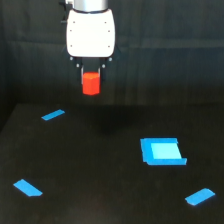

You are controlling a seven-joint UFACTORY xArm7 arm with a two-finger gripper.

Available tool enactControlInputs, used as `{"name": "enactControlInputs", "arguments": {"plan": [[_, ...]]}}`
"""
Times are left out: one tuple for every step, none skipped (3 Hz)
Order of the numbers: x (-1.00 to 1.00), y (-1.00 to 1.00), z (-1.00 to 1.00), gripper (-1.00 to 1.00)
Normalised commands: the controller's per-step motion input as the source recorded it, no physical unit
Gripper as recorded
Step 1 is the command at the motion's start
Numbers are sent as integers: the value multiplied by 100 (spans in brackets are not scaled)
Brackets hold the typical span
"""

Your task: Pick up the red object from the table

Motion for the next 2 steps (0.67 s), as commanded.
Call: {"name": "enactControlInputs", "arguments": {"plan": [[1, -5, 24, -100], [1, 2, 16, -96]]}}
